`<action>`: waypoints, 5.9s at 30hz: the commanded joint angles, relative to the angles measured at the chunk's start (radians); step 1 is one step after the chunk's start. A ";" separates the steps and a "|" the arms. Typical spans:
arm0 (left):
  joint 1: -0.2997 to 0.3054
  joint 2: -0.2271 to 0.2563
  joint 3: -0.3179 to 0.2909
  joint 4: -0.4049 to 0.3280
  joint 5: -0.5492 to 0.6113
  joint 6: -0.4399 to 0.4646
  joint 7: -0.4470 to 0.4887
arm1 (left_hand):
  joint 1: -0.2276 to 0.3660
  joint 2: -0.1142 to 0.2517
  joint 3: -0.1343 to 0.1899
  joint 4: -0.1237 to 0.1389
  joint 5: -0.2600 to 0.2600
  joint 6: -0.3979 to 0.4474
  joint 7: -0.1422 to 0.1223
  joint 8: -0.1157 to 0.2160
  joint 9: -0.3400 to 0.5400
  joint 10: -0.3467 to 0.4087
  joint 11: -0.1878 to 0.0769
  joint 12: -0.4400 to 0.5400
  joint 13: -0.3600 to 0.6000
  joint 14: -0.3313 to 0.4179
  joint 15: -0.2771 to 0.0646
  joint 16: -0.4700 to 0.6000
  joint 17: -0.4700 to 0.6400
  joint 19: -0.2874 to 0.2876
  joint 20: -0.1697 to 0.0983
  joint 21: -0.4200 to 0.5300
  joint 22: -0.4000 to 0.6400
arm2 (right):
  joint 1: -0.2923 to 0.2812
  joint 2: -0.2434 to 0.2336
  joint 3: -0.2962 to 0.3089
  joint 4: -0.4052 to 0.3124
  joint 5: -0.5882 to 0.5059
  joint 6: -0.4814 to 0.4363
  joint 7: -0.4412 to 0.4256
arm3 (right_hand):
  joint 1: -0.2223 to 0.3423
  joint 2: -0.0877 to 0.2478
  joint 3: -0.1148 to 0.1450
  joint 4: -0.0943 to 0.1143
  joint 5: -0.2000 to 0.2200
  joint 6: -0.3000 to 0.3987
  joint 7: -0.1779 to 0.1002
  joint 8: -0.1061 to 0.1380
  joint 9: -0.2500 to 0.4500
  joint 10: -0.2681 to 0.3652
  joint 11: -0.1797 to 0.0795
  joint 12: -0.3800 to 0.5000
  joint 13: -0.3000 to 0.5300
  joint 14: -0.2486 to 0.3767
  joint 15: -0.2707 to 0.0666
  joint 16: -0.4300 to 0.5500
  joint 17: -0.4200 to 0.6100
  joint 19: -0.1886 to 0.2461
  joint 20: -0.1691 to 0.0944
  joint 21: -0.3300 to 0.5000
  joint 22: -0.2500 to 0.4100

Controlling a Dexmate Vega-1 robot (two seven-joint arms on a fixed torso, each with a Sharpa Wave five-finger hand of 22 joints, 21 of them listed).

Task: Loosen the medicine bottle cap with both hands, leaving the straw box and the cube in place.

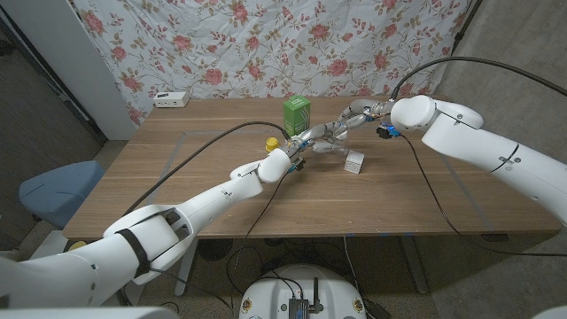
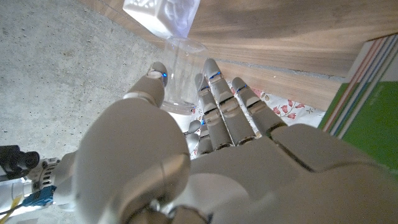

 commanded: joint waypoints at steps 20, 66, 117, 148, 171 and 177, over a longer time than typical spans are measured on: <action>-0.011 0.003 0.010 -0.005 0.039 0.009 0.021 | 0.010 -0.001 -0.003 0.002 0.006 0.004 -0.002 0.014 0.001 0.079 -0.071 0.007 0.000 0.006 -0.070 0.007 0.005 -0.007 -0.057 0.000 0.002 | 0.129 0.007 -0.173 -0.070 -0.220 -0.213 0.082 | -0.098 -0.032 -0.048 0.026 -0.018 0.001 0.020 0.001 0.009 0.002 0.024 0.006 0.005 -0.001 0.027 0.003 0.005 0.004 0.025 0.005 0.004; 0.010 0.026 0.011 -0.073 0.069 0.052 0.031 | 0.008 0.004 0.000 0.005 0.007 0.013 -0.005 0.018 0.001 0.080 -0.070 0.007 -0.001 0.006 -0.070 0.005 0.005 -0.012 -0.056 0.000 0.002 | 0.195 0.039 -0.289 -0.076 -0.411 -0.295 0.233 | -0.112 -0.039 -0.054 0.013 -0.012 0.021 0.020 0.007 0.013 -0.002 0.032 0.006 0.005 -0.004 0.027 0.002 0.001 0.000 0.027 0.003 0.004; 0.028 0.035 0.003 -0.095 0.067 0.057 0.028 | 0.004 0.003 -0.002 0.006 0.006 0.028 -0.015 0.019 0.001 0.085 -0.070 0.008 -0.001 0.009 -0.068 0.007 0.005 -0.010 -0.057 0.001 0.002 | 0.140 0.058 -0.282 -0.082 -0.492 -0.327 0.179 | -0.044 0.009 -0.013 -0.044 -0.008 0.174 -0.051 0.076 0.023 0.075 -0.006 0.022 0.004 0.052 -0.031 0.021 -0.002 0.045 -0.003 0.012 0.003; 0.022 0.030 0.001 -0.076 0.062 0.043 0.028 | 0.002 0.003 -0.001 0.006 0.006 0.031 -0.014 0.019 0.001 0.088 -0.069 0.009 -0.001 0.009 -0.067 0.007 0.005 -0.010 -0.056 0.001 0.002 | 0.078 0.064 -0.195 -0.067 -0.397 -0.260 0.101 | 0.094 0.040 0.047 -0.076 -0.005 0.256 -0.091 0.102 0.005 0.126 -0.062 0.022 0.002 0.087 -0.090 0.027 -0.004 0.069 -0.034 0.011 0.003; 0.013 0.021 0.004 -0.052 0.055 0.037 0.026 | 0.000 0.004 0.000 0.007 0.006 0.033 -0.015 0.018 0.001 0.090 -0.071 0.009 -0.001 0.009 -0.067 0.006 0.005 -0.011 -0.055 0.001 0.002 | 0.045 0.055 -0.109 -0.039 -0.237 -0.169 0.049 | 0.213 0.100 0.106 -0.080 0.016 0.249 -0.102 0.072 -0.021 0.119 -0.126 0.010 0.001 0.081 -0.112 0.024 0.001 0.048 -0.057 0.002 0.004; 0.010 0.019 0.005 -0.044 0.052 0.034 0.025 | 0.000 0.004 0.000 0.006 0.006 0.033 -0.015 0.018 0.001 0.091 -0.070 0.009 -0.001 0.008 -0.067 0.005 0.005 -0.012 -0.056 0.001 0.002 | 0.053 0.055 -0.111 -0.031 -0.220 -0.160 0.045 | 0.244 0.114 0.121 -0.081 0.022 0.250 -0.101 0.063 -0.027 0.120 -0.141 0.010 0.001 0.078 -0.120 0.024 0.003 0.039 -0.064 0.000 0.004</action>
